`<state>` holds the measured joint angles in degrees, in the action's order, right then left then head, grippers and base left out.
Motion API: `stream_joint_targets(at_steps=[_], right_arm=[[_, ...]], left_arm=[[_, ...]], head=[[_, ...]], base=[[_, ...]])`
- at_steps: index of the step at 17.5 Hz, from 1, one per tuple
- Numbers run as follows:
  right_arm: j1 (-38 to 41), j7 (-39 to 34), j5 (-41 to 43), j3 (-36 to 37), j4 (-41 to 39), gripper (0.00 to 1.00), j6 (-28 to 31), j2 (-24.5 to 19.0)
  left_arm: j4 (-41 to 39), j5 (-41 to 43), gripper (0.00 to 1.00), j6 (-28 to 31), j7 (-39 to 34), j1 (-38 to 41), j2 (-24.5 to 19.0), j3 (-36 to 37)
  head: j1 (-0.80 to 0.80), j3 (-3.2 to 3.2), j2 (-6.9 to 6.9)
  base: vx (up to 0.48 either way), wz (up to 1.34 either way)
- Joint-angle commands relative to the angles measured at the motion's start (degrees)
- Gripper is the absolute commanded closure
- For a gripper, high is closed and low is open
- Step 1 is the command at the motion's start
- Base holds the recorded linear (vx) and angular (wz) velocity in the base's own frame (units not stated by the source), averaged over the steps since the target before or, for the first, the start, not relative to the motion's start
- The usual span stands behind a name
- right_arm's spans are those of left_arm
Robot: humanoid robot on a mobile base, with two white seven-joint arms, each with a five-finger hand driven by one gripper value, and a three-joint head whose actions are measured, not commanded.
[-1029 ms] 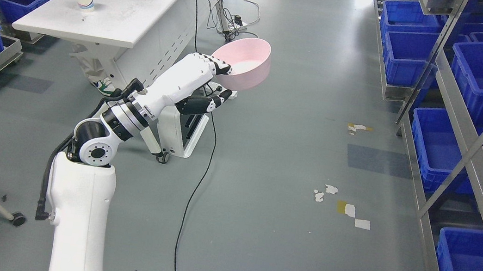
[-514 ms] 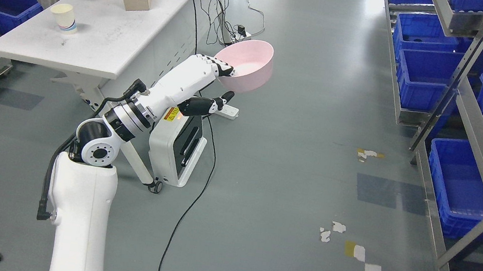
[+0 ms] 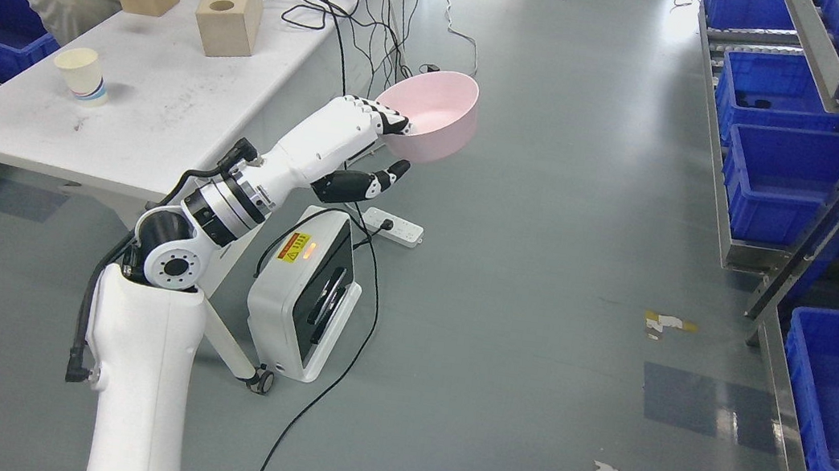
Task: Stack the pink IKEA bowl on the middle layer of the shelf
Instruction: 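Hold the pink bowl raised in the left hand while driving to the other shelf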
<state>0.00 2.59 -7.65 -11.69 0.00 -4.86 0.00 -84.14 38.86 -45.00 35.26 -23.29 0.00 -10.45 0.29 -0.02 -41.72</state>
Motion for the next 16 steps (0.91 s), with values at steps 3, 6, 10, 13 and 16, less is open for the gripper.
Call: stream_joint_targets(at_steps=[3, 6, 10, 13, 16], right_arm=[[0.88, 0.05, 0.00, 0.00, -1.00, 0.00, 0.02, 1.00], [0.88, 0.05, 0.00, 0.00, -1.00, 0.00, 0.02, 1.00], [0.88, 0.05, 0.00, 0.00, -1.00, 0.00, 0.02, 1.00], [0.88, 0.05, 0.00, 0.00, -1.00, 0.00, 0.02, 1.00], [0.88, 0.05, 0.00, 0.00, -1.00, 0.00, 0.02, 1.00]], left_arm=[[0.03, -0.01, 0.97, 0.00, -0.11, -0.09, -1.00, 1.22], [0.03, -0.01, 0.97, 0.00, -0.11, 0.00, -1.00, 1.22], [0.03, -0.01, 0.97, 0.00, -0.11, -0.09, -1.00, 1.31], [0.03, -0.36, 0.96, 0.00, -0.11, -0.52, -1.00, 5.24], [0.03, -0.72, 0.96, 0.00, -0.55, -0.79, -1.00, 12.10]], head=[[0.00, 0.00, 0.00], [0.00, 0.00, 0.00], [0.00, 0.00, 0.00], [0.00, 0.00, 0.00], [0.00, 0.00, 0.00]], base=[[0.340, 0.05], [0.336, -0.05], [0.277, -0.27], [0.182, -0.64], [0.104, -0.89]])
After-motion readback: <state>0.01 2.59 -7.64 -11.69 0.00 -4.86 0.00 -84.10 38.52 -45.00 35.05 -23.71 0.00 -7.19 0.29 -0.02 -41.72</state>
